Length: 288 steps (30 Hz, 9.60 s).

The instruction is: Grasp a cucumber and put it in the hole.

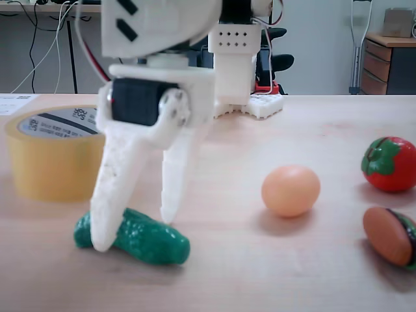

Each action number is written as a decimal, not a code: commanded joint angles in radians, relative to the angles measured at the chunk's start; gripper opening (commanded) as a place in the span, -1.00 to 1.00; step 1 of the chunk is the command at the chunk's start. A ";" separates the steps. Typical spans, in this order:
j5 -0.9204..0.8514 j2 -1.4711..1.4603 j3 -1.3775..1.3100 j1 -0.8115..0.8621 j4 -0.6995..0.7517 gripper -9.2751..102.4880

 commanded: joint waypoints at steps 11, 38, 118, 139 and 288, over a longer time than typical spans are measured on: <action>0.025 -0.121 -0.173 -0.014 0.078 -0.42; 0.081 -0.160 -0.321 -0.012 0.121 -0.81; 0.966 0.632 -0.232 0.405 0.578 -0.84; 1.000 0.624 0.049 0.423 0.456 -0.62; 1.068 2.427 1.985 0.110 0.212 -0.83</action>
